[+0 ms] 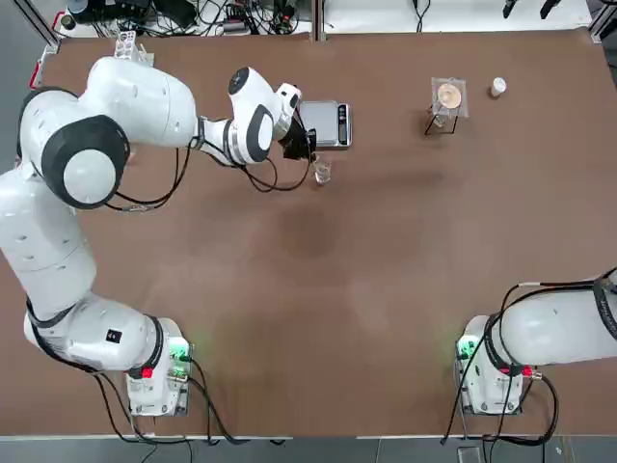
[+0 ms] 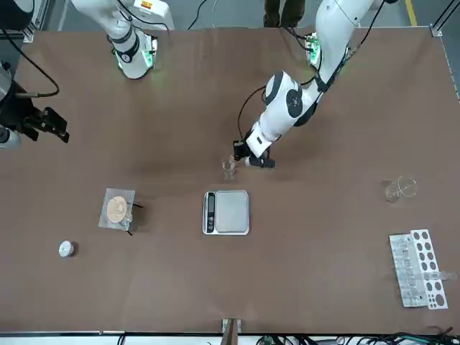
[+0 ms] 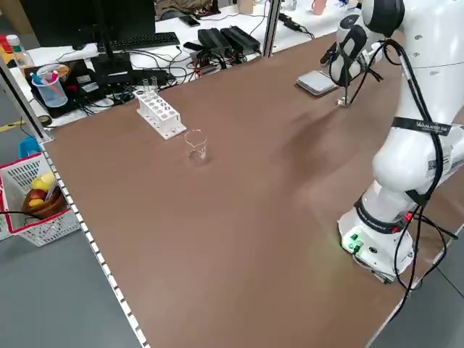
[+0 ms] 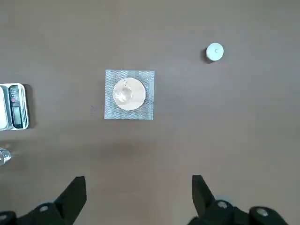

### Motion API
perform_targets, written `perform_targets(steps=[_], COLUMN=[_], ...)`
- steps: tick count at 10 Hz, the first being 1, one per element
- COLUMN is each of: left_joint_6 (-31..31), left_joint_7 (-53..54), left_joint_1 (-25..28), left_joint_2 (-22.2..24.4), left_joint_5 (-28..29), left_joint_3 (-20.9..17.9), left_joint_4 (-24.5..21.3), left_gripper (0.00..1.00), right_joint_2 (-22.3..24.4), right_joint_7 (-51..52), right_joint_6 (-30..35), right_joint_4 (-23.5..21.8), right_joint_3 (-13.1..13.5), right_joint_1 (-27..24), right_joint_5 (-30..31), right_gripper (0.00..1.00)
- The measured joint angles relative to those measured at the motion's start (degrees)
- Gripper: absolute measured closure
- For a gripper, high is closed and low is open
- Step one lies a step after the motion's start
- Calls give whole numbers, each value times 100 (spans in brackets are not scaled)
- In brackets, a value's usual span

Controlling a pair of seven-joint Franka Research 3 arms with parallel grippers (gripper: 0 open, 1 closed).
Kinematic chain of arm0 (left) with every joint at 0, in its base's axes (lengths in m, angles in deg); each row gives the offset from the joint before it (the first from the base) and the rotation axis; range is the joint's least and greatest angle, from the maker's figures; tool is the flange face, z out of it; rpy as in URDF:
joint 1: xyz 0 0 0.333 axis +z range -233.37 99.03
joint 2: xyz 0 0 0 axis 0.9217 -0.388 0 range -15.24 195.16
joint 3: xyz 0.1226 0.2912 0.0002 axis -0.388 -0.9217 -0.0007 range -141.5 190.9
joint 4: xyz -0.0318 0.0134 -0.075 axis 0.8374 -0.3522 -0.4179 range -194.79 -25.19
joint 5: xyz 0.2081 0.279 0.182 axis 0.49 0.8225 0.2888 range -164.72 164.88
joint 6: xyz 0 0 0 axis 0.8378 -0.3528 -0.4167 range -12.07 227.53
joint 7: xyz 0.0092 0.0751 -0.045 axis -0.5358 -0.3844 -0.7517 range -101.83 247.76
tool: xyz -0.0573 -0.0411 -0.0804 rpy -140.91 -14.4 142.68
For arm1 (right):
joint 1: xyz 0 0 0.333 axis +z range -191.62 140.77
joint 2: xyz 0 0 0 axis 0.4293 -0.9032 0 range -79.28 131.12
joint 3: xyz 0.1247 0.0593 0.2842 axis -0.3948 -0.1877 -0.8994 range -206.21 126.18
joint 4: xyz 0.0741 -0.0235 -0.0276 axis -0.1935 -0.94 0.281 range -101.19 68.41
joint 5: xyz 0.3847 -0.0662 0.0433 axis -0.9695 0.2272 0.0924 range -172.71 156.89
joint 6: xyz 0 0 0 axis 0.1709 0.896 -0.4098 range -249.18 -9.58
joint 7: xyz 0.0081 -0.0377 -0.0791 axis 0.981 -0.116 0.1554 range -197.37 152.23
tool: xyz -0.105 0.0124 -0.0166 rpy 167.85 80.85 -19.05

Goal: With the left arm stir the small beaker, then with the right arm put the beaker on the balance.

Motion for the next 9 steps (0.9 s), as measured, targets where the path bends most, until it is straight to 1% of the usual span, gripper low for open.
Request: perform_targets(steps=[4, 5, 7, 9], left_joint_6=[-2, -100, -755, -1210], left_joint_7=[-15, -44, -299, -676], left_joint_1=[9, 20, 72, 75], left_joint_2=[26, 51, 222, 503], left_joint_5=[0, 0, 3, 134], left_joint_3=[1, 2, -5, -9], left_joint_4=[44, 68, 280, 403], left_gripper=[93, 93, 93, 93], right_joint_2=[0, 0, 0, 0], right_joint_7=[1, 1, 1, 2], right_joint_6=[0, 0, 0, 0], right_joint_4=[0, 0, 0, 0], right_joint_3=[0, 1, 2, 2], right_joint_1=[-1, -1, -2, -3], right_joint_5=[0, 0, 0, 0], right_gripper=[0, 0, 0, 0])
